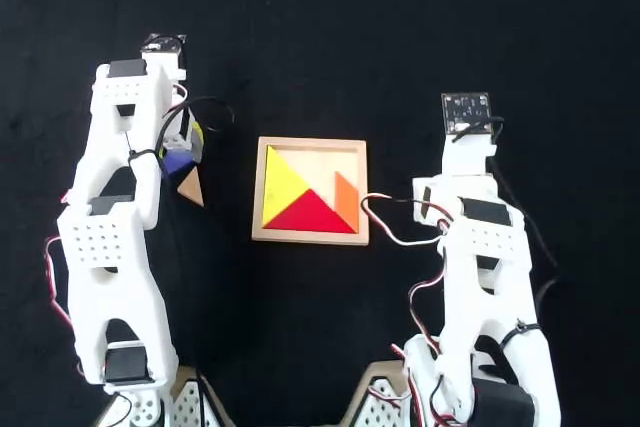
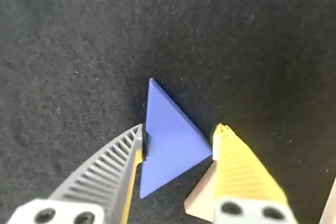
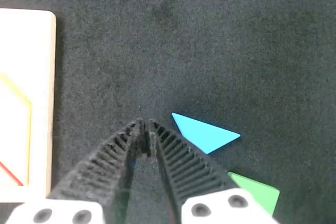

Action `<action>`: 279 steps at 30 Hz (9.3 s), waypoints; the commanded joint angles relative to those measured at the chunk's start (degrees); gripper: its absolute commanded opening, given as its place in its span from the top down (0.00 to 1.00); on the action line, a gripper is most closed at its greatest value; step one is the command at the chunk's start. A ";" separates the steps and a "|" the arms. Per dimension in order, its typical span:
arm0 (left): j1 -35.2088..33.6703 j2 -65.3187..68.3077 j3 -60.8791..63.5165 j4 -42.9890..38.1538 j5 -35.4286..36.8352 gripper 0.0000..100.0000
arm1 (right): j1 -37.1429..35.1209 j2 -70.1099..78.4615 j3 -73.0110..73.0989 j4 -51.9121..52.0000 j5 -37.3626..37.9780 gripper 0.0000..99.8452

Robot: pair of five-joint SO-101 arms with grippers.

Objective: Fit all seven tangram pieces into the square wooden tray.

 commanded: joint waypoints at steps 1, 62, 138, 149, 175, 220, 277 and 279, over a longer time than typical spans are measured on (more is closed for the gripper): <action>-0.13 -0.44 -2.86 0.00 0.09 0.94 | -1.05 -1.63 -0.13 -0.97 0.53 0.99; -8.75 -51.08 73.27 -23.65 -6.33 0.97 | -5.01 -1.89 -3.65 8.44 0.62 0.99; -3.47 -59.78 58.24 -0.53 2.46 0.97 | -30.24 -15.78 -7.34 17.32 2.02 0.98; -22.11 -87.03 90.95 -19.69 7.91 0.97 | -49.85 15.16 -30.99 20.04 -0.97 0.98; -28.70 -97.67 104.40 -31.91 7.82 0.97 | -58.46 47.87 -56.04 29.63 -24.97 0.78; -28.79 -97.67 104.48 -32.18 7.82 0.97 | -63.47 49.63 -59.65 30.59 -18.02 0.78; -28.79 -97.76 104.48 -32.18 7.82 0.97 | -65.67 59.03 -64.92 31.91 -17.93 0.84; -28.79 -97.76 104.48 -32.18 7.82 0.97 | -65.67 59.03 -64.92 31.91 -17.93 0.84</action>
